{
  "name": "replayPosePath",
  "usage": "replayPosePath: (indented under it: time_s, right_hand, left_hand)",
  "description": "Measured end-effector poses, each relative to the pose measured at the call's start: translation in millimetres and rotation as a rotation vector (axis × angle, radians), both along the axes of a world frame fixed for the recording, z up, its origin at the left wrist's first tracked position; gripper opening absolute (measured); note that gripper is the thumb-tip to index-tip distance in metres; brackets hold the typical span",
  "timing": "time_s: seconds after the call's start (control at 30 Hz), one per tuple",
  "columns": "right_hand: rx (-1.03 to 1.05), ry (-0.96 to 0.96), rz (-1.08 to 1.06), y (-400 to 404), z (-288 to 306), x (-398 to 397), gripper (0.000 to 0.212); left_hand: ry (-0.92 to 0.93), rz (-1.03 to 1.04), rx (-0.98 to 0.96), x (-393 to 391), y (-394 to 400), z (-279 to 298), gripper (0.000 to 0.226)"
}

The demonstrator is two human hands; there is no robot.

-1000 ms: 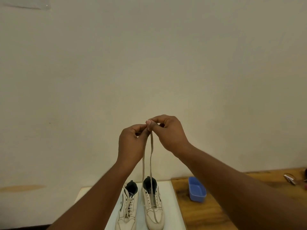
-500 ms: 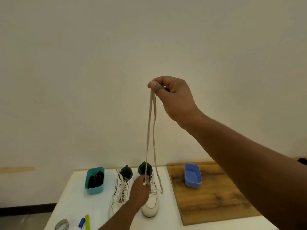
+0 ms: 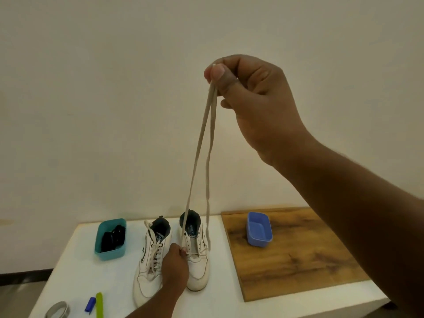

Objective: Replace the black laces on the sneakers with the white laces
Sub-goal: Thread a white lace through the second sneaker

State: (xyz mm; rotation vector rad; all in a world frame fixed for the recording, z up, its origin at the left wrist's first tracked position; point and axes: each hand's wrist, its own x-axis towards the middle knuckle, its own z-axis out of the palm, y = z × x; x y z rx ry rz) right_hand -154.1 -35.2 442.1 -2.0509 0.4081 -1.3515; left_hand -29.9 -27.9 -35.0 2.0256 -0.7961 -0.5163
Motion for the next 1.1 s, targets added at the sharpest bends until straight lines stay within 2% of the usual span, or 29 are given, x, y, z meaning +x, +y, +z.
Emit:
replayPosePath:
  time_s: [0.13,0.23,0.33,0.47,0.7,0.83,0.9,0.97,1.03,1.1]
  right_hand:
    - [0.033,-0.056,0.017,-7.5,4.8,1.5,0.018]
    - [0.043,-0.060,0.041,-6.6,6.8,4.8,0.018]
    - [-0.003,-0.044,0.086,-3.7,8.3,6.0,0.017]
    - [-0.027,-0.042,0.101,-7.0,9.8,4.9,0.017]
    - [0.134,-0.146,0.161,-15.2,20.6,-0.2,0.019]
    - [0.182,-0.187,0.172,-14.0,19.7,2.2,0.019]
    - [0.171,-0.144,0.181,-11.1,14.4,2.5,0.019]
    - [0.183,-0.055,0.188,-7.7,-0.8,2.7,0.019]
    - [0.211,0.077,0.171,-4.8,-24.9,2.9,0.020]
    - [0.206,0.214,0.116,-4.4,-49.8,2.4,0.020]
  left_hand:
    - [-0.027,0.031,-0.076,-4.3,2.8,4.6,0.017]
    - [-0.011,-0.040,-0.063,-5.9,5.9,-3.2,0.009]
    - [-0.070,-0.100,-0.013,-2.3,4.1,-10.5,0.010]
    - [-0.032,-0.095,0.017,9.3,-1.4,1.1,0.026]
    - [-0.169,-0.180,0.139,6.8,-4.8,1.6,0.016]
    - [-0.179,-0.245,0.129,6.0,2.3,0.1,0.024]
    - [-0.141,-0.273,0.007,2.8,3.7,22.6,0.037]
    - [0.058,-0.313,-0.204,-5.5,5.0,72.5,0.046]
    - [0.220,-0.389,-0.438,-14.1,12.4,137.6,0.032]
    - [0.231,-0.448,-0.619,-19.6,25.9,197.2,0.014]
